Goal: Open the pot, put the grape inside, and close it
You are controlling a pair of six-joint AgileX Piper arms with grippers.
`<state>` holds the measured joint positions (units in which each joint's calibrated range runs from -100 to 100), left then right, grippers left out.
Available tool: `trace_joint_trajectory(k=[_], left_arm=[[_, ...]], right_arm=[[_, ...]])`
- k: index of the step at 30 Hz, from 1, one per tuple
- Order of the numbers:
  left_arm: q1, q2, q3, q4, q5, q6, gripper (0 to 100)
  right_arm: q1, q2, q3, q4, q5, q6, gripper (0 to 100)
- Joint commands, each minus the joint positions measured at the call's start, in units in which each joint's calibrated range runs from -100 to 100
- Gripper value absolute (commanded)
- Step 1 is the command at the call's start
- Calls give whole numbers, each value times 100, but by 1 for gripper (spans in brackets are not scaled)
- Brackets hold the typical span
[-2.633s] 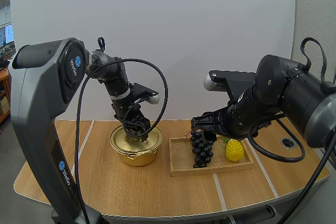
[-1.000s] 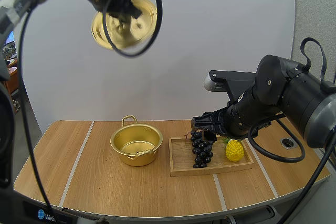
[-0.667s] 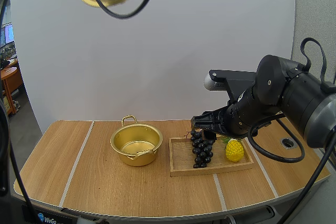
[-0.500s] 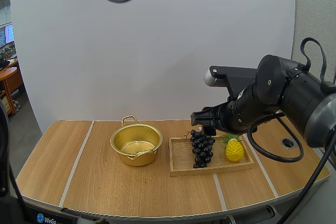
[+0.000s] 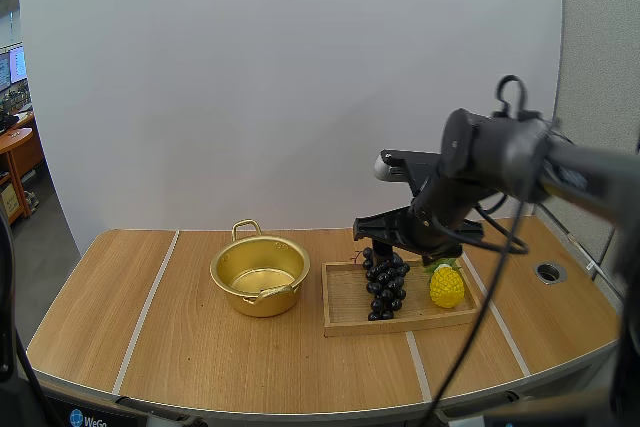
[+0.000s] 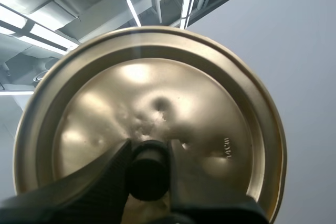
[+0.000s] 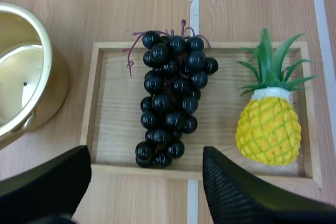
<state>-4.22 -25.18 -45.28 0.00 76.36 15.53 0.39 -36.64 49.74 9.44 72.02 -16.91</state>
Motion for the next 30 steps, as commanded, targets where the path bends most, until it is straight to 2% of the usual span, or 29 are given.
trace_joint_trajectory(k=[1,8,18,30], left_arm=[[-13,-20,-37,0,-359,-49,0],[-13,-20,-37,0,-359,-49,0],[-13,-20,-37,0,-359,-49,0],[-13,-20,-37,0,-359,-49,0]], right_arm=[[-19,815,-741,13,-158,-20,100],[-19,1553,-1331,13,-158,-20,100],[-19,2561,-1344,27,-312,-175,100],[-19,3286,-1344,15,-756,-243,100]])
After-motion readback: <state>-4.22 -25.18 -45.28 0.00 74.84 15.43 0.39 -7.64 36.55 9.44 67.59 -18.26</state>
